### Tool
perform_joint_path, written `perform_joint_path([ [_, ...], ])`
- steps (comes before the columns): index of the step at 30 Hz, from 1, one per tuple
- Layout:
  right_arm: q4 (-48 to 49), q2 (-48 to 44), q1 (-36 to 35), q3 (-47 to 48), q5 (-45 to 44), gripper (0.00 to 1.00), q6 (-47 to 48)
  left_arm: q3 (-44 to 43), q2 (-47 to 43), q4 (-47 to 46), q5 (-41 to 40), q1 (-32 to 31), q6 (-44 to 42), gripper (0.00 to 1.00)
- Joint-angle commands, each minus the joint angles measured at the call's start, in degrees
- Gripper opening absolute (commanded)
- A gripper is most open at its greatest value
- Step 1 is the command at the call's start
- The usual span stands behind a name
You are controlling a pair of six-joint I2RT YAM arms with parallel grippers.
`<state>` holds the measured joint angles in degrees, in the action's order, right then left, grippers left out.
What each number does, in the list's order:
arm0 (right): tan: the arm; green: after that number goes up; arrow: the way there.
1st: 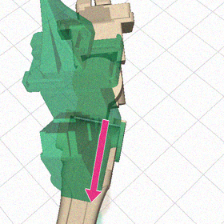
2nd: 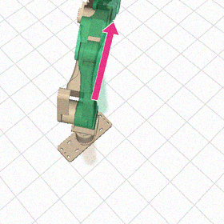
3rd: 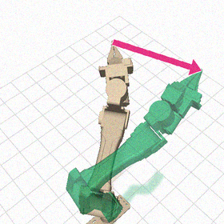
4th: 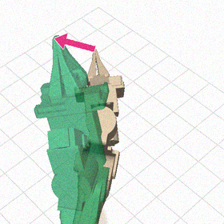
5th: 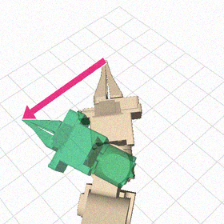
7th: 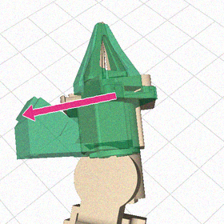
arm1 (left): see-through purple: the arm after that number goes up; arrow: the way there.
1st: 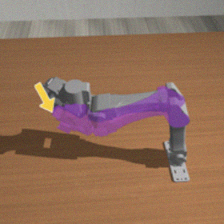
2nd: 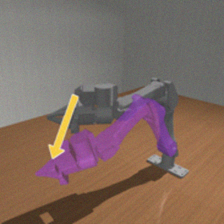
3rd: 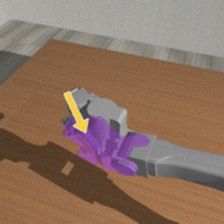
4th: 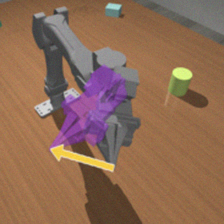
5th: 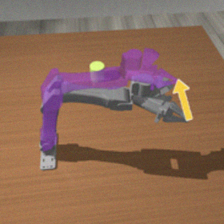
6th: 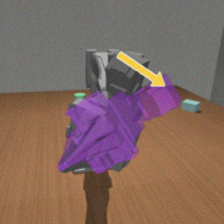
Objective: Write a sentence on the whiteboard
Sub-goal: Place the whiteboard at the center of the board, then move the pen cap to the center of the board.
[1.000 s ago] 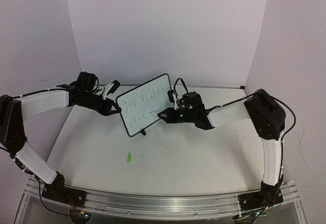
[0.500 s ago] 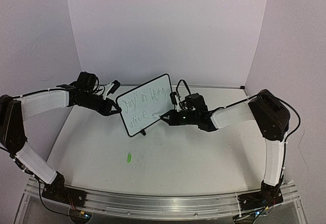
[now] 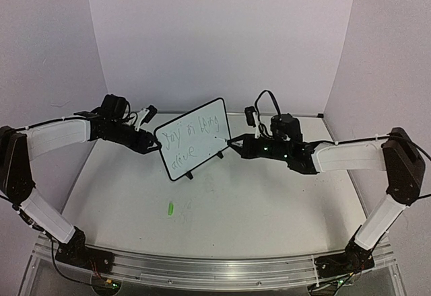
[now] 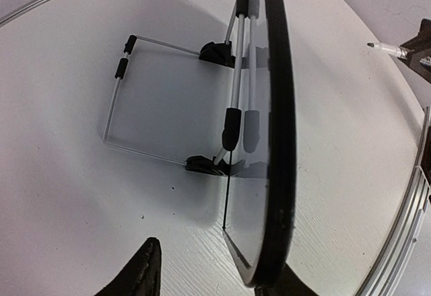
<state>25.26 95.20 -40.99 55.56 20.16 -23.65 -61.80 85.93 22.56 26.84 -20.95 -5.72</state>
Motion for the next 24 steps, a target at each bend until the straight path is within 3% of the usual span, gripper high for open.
perform_joint_path([
  [1, -3.26, -3.65, 0.15, -1.29, -2.07, 0.0, 2.27, 0.78, -5.05, -0.74, -2.39, 0.03, 1.47, 0.5],
  [7, -5.61, -7.23, 0.14, -2.43, -3.14, 0.0, 3.65, 1.64, -9.0, 0.95, -5.47, 0.03, 5.23, 0.59],
  [12, -6.69, -10.16, 0.19, -3.75, -3.94, 0.0, 4.4, 4.07, -15.05, 2.67, -9.92, -0.06, 13.32, 0.63],
  [24, -6.97, -15.76, 0.0, -9.78, -5.28, 0.0, 1.66, 27.04, -31.61, -5.91, -15.85, -9.16, 39.83, 0.63],
])
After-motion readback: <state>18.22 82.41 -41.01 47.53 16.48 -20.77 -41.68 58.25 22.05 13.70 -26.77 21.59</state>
